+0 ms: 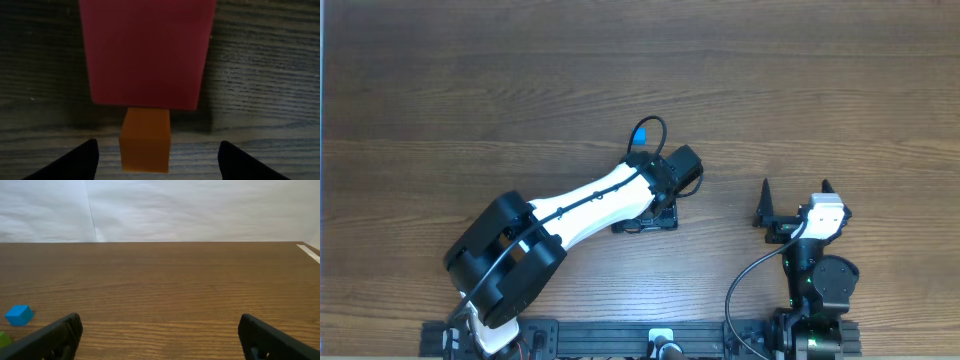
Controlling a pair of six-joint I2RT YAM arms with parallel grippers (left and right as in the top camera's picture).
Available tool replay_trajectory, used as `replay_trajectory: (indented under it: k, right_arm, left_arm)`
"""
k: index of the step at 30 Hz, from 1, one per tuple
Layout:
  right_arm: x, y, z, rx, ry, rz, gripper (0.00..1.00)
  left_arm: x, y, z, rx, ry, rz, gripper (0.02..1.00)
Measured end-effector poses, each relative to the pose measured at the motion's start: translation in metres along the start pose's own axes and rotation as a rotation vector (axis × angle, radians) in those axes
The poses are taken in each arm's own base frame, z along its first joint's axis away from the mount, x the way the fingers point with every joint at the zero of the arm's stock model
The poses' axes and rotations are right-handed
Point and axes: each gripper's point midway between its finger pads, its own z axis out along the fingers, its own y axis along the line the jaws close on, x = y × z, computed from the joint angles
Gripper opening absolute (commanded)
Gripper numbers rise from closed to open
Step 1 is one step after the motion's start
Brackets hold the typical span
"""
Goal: Stack Cubes
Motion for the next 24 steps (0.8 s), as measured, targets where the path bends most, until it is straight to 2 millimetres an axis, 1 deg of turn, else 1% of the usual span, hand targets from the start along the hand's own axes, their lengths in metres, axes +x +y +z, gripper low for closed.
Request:
replay_trajectory:
  k: [3,6,11,12,20,24]
  right_arm:
    - [0.0,0.0,0.0,0.0,0.0,0.0,0.991]
    - [0.0,0.0,0.0,0.0,0.0,0.001,0.991]
    - [0.0,0.0,0.0,0.0,0.0,0.0,0.993]
    - [0.0,0.0,0.0,0.0,0.0,0.0,0.993]
    - [0.0,0.0,0.0,0.0,0.0,0.0,0.993]
    - [0.0,0.0,0.0,0.0,0.0,0.0,0.991]
  left_arm:
    - [0.0003,-0.0007,0.0002,0.004,0.003,-0.007,0.724]
    - [-0.0015,0.0005,0.0002,0.007,0.006,-0.024,0.647]
    - [-0.0048,0.0041,0.0006,0.009,0.014,-0.05,0.568]
    - [-0.0051,0.0044,0.0007,0.01,0.015,-0.052,0.54]
    - [-0.0017,0.0066,0.0031,0.006,0.029,-0.056,0.459]
    - [0.0016,0.0087,0.0054,0.002,0.041,-0.057,0.395]
